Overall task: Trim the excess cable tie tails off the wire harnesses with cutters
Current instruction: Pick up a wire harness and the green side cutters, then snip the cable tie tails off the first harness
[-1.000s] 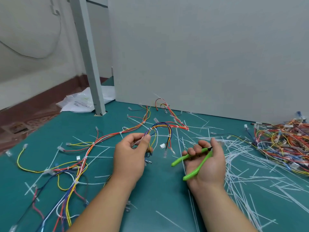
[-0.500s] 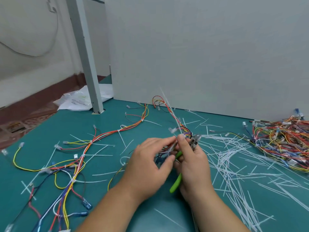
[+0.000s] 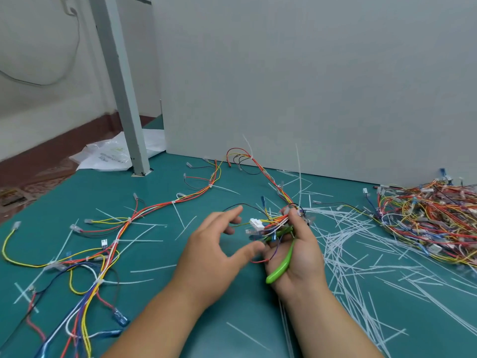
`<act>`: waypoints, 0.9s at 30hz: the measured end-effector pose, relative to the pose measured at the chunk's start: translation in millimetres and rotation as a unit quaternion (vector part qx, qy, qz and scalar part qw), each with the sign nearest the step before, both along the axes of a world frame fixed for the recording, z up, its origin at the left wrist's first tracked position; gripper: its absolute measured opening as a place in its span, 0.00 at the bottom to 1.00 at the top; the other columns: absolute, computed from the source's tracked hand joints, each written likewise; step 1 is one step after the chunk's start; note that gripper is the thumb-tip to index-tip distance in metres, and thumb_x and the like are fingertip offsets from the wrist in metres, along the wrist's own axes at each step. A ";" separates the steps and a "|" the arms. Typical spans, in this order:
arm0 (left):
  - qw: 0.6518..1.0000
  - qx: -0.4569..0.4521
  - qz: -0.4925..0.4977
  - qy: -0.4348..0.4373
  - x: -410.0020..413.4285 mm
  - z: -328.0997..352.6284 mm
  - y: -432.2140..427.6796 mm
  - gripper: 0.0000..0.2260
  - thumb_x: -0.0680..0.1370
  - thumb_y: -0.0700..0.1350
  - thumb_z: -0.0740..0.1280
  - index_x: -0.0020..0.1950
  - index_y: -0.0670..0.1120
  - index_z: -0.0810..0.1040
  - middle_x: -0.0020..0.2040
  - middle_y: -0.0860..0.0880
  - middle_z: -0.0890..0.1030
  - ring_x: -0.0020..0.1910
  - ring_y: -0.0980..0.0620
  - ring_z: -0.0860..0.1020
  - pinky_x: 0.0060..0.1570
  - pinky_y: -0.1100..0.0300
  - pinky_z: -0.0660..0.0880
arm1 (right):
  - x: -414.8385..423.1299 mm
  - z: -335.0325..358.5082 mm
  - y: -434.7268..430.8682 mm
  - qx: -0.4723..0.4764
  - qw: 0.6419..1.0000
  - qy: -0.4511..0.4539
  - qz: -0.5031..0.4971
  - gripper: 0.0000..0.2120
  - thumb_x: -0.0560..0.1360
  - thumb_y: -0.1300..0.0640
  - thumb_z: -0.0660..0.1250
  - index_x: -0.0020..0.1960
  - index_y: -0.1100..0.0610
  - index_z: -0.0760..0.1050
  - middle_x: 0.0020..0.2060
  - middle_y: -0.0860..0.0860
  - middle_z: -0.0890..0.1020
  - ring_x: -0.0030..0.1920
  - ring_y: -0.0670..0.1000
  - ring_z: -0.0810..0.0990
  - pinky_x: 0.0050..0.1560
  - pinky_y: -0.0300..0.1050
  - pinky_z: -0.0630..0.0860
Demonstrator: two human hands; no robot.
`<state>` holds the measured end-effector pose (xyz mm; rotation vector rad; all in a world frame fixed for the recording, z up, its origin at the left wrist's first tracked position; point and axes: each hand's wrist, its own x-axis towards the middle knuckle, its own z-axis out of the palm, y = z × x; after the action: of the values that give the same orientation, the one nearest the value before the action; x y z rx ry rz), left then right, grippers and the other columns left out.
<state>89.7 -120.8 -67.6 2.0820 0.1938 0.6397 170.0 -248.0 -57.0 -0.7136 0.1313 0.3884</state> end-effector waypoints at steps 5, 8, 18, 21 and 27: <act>0.999 -0.036 -0.002 -0.016 3.5 -2.5 -8.8 0.20 0.71 0.56 0.75 0.62 0.54 0.83 0.50 0.63 0.80 0.51 0.60 0.79 0.50 0.71 0.71 | -5.7 -4.0 7.2 -0.042 0.998 -0.040 0.026 0.13 0.75 0.55 0.73 0.56 0.58 0.76 0.38 0.57 0.77 0.35 0.59 0.82 0.52 0.61 0.79; 1.000 -0.019 -0.020 -0.006 3.5 -3.7 -5.2 0.09 0.75 0.49 0.76 0.55 0.57 0.86 0.50 0.59 0.80 0.54 0.58 0.79 0.56 0.61 0.74 | -7.9 -4.1 8.6 -0.035 0.998 -0.047 0.030 0.18 0.70 0.54 0.74 0.56 0.58 0.75 0.37 0.56 0.78 0.36 0.58 0.83 0.42 0.55 0.83; 0.999 0.012 0.027 -0.028 -0.8 3.9 -6.7 0.12 0.72 0.62 0.70 0.45 0.55 0.78 0.41 0.60 0.82 0.42 0.56 0.79 0.49 0.48 0.76 | -6.7 -10.4 8.0 -0.103 0.987 -0.105 0.060 0.14 0.70 0.51 0.80 0.50 0.55 0.79 0.40 0.58 0.78 0.42 0.59 0.79 0.44 0.53 0.78; 0.993 -0.085 0.041 -0.071 -0.4 4.3 -8.1 0.07 0.73 0.56 0.71 0.46 0.55 0.83 0.40 0.57 0.84 0.41 0.55 0.82 0.44 0.55 0.79 | -9.1 -10.6 11.3 -0.118 0.984 -0.127 0.043 0.13 0.73 0.49 0.76 0.50 0.56 0.80 0.39 0.57 0.79 0.40 0.57 0.80 0.43 0.52 0.80; 0.973 -0.086 0.129 -0.171 0.3 7.0 -0.4 0.03 0.78 0.51 0.70 0.45 0.55 0.82 0.42 0.55 0.81 0.40 0.54 0.80 0.42 0.64 0.75 | -8.6 -10.5 7.9 -0.198 0.962 -0.168 -0.088 0.13 0.73 0.45 0.71 0.47 0.56 0.77 0.28 0.49 0.71 0.28 0.50 0.71 0.35 0.50 0.76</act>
<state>90.0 -121.2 -60.6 1.7615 0.3130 1.0889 161.4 -240.1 -67.5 -1.1436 -0.0516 0.0625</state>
